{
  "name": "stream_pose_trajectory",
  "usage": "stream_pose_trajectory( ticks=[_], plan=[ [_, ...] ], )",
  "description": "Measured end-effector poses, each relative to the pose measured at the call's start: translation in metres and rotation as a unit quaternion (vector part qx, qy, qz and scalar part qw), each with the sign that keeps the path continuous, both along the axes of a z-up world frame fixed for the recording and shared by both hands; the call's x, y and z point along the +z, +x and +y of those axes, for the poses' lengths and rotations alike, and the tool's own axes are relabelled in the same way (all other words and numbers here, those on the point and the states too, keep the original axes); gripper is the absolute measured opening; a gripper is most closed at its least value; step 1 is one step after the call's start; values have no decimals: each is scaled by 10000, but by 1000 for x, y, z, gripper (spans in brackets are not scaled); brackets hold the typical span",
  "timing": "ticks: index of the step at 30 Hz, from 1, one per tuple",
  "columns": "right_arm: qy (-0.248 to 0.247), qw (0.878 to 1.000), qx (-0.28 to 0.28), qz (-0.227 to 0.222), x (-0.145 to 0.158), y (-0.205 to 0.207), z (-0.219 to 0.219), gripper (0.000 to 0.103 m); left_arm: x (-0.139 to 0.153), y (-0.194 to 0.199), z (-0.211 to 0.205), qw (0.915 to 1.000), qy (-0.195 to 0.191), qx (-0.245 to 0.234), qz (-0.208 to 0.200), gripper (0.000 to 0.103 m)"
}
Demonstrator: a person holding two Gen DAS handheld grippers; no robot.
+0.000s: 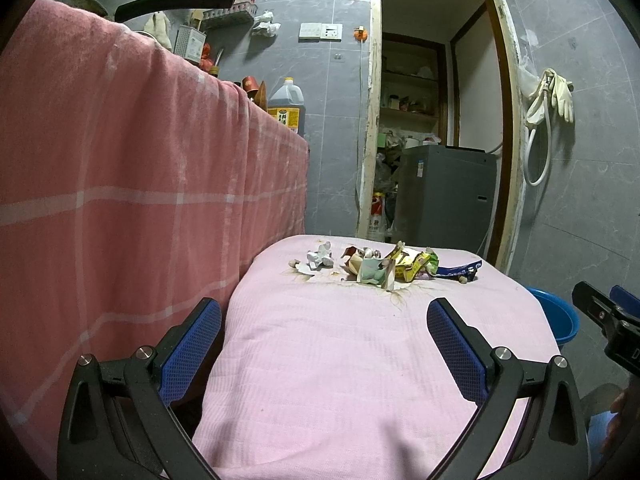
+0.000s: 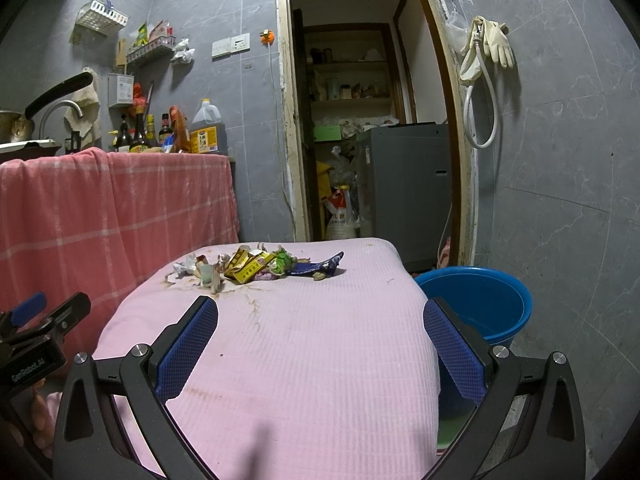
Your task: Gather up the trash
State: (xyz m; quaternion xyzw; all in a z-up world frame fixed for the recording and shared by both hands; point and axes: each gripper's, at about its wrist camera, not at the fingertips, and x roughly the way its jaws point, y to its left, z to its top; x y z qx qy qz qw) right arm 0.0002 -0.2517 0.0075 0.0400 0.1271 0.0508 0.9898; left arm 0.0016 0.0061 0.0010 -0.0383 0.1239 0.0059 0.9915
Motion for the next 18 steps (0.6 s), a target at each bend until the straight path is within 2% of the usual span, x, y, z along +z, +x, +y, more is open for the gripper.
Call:
stream_pose_trajectory(
  ticks=[18],
  plan=[
    [-4,10000,-4,8,-1,0,0,103,-1,2,1,10000,-14,-2,13,101]
  ],
)
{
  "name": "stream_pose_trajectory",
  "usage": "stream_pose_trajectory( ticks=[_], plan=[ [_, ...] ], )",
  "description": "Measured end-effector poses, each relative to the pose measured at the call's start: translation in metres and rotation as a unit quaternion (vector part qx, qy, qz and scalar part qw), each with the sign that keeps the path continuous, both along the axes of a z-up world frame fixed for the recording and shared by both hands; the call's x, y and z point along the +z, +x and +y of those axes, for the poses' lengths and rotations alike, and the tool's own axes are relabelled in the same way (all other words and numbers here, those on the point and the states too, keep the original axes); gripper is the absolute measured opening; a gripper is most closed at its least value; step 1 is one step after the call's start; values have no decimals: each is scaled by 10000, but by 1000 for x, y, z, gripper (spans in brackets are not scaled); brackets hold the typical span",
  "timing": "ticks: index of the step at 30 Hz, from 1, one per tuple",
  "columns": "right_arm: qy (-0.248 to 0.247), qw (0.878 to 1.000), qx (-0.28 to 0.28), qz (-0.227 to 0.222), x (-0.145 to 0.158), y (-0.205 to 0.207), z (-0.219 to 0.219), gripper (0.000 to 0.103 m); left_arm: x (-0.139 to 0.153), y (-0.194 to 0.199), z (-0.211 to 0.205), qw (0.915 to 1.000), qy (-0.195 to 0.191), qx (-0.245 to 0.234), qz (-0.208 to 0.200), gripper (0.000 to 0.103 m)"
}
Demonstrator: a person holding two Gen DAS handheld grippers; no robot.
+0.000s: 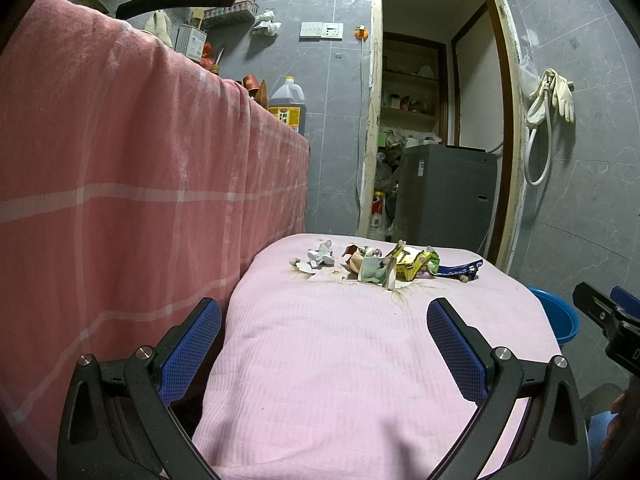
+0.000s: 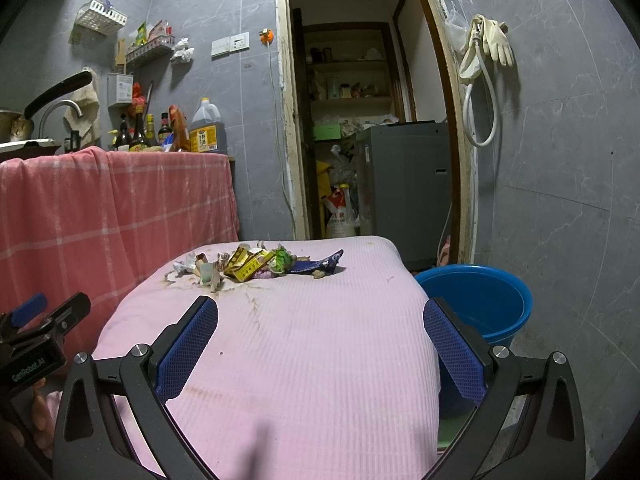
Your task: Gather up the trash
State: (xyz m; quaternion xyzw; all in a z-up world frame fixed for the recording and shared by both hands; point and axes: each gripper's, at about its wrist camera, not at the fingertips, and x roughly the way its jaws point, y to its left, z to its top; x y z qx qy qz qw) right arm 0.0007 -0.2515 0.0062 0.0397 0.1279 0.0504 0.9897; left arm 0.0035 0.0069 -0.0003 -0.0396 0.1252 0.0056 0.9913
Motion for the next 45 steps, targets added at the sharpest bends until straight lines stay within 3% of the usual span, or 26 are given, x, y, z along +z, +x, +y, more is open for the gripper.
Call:
stream_pose_trajectory(
  ticks=[28,36,45],
  plan=[
    [-48,9999,60,-90,-7,-1,7,103,-2,5,1,10000,4,49,0,101],
    [-212,9989,106,-405,15,14,7,103,11,28,9,9998,-191,102,20,101],
    [-270,9959,292,-809,36,54,8,103,32,65,0,9995,46,76,-319,101]
  ],
)
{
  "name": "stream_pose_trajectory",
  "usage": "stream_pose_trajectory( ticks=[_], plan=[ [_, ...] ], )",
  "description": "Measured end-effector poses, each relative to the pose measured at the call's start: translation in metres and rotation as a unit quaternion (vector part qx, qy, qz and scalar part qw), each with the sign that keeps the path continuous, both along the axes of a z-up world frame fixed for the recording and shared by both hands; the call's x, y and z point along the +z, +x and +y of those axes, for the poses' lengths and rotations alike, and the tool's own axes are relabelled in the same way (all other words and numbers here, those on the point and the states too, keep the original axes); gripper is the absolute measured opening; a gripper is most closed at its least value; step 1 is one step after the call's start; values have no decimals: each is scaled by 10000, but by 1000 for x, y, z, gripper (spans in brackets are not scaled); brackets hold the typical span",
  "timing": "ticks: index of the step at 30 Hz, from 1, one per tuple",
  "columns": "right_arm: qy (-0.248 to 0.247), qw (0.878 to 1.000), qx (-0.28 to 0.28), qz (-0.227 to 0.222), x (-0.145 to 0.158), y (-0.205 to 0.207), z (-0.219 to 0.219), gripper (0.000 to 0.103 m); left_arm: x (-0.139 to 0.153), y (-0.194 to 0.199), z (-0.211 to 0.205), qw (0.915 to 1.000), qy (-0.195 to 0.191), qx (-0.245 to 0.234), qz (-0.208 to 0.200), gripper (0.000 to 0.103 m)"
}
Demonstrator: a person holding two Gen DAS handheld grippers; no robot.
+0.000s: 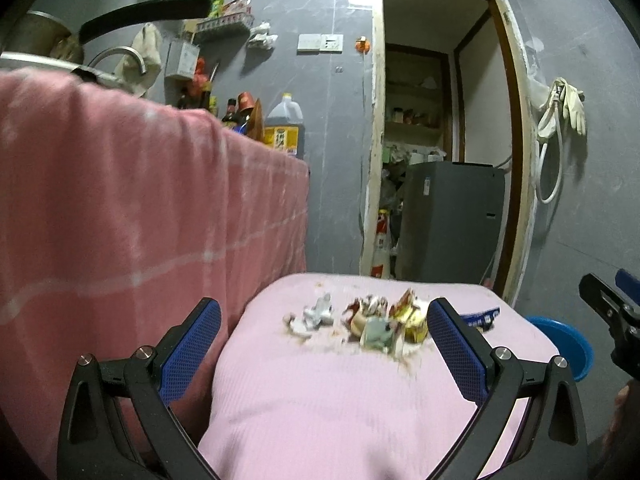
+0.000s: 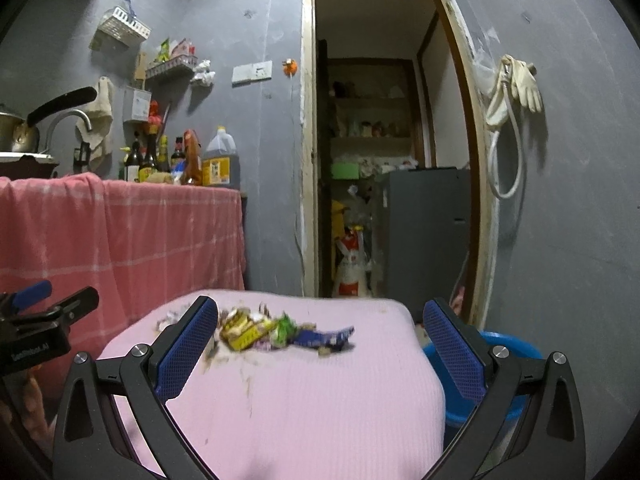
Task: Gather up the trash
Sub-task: 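Move the right tool toward the blue wrapper and open its fingers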
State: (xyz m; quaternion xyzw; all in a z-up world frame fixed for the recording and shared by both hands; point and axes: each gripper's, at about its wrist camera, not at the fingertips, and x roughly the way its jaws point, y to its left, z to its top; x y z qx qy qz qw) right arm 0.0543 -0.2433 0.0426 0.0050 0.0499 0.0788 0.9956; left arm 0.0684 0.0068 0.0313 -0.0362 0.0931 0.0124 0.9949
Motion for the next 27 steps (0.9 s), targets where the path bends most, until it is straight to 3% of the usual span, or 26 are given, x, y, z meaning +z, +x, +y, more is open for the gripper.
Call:
stream_pose_trajectory(
  ticks=[9,14,18,27],
  plan=[
    [-112,9994,287,-138,14,51,-11,103,6,44,-8,9996,271,-38,-68,101],
    [108,9965,766,328,19,102,-25,103,1,74,-10,9989,282,-305,213,101],
    [-56,9952,798,559,16,130,-26,103,-6,90,-19,9967,379,-500,516,101],
    [-470,9782,955,1785,-29,168,-22,103,-25,129,-25,9839,259,-983,1468,100]
  ],
)
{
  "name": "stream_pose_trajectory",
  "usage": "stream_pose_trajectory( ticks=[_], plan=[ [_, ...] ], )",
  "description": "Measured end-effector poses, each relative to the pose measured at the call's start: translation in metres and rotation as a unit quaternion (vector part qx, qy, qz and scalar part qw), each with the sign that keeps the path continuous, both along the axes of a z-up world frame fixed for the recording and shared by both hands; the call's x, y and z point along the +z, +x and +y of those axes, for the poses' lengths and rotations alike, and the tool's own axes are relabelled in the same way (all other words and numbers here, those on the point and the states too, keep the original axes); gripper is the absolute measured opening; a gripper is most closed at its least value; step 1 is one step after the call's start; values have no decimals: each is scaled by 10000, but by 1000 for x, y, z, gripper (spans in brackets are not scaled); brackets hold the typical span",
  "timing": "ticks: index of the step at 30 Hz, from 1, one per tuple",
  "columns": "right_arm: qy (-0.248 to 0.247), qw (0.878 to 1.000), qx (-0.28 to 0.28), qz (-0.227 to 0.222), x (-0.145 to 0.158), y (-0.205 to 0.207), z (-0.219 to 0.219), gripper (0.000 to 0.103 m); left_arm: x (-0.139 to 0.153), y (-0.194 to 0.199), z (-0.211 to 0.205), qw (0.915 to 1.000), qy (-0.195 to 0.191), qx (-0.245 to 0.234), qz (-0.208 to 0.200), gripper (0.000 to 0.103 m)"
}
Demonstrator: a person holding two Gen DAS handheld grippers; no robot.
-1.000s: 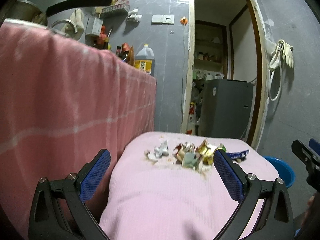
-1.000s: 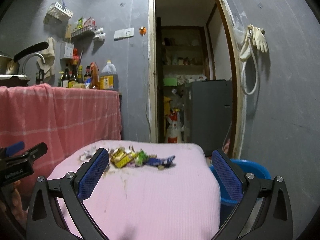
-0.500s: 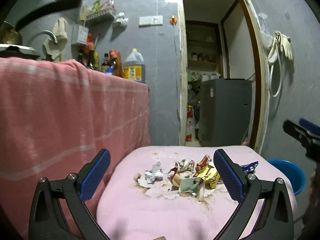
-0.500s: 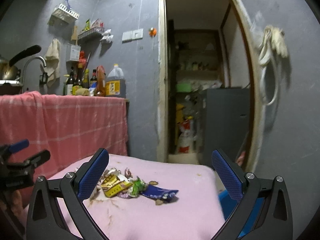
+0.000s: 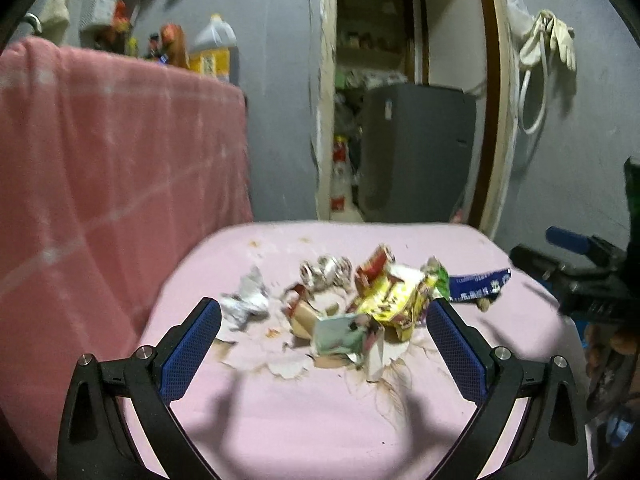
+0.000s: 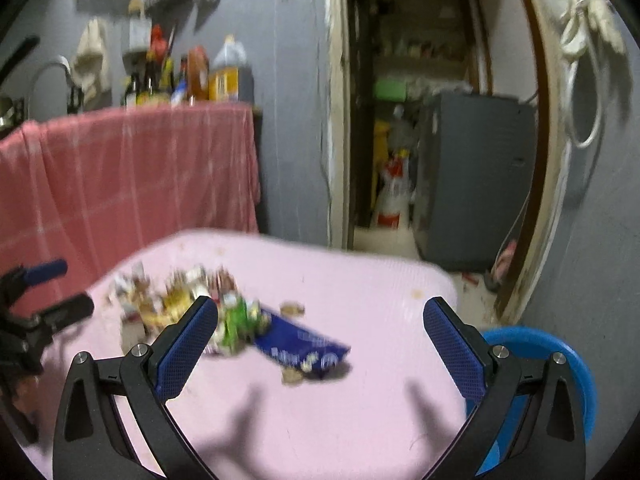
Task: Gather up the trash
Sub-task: 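Move the right tool toward the blue wrapper and open its fingers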
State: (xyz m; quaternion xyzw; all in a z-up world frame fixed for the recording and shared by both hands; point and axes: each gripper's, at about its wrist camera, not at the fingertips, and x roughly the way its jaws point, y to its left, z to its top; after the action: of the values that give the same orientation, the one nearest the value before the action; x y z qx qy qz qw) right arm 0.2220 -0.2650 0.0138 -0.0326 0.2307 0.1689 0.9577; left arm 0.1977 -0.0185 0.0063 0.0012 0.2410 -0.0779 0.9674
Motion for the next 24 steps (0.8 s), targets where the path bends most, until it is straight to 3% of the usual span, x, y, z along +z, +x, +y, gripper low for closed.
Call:
stream_pose_trajectory(
  ticks=[9,15,19,24],
  plan=[
    [-587,9937,424,854,-29,33,12,101,-9,24,1,9975,-215,-253,624,84],
    [-963,9855,729,1194,-38,49,25,89,-14,37,2,9943,-305,-362,958,72],
    [-1114,9795,892,1419,-44,57,32,63,-14,37,0,9937,-317,-405,994,66],
    [-1019,9804,969,1383,-45,53,29,49,-13,37,-2,9932,-346,-455,1017,54]
  ],
)
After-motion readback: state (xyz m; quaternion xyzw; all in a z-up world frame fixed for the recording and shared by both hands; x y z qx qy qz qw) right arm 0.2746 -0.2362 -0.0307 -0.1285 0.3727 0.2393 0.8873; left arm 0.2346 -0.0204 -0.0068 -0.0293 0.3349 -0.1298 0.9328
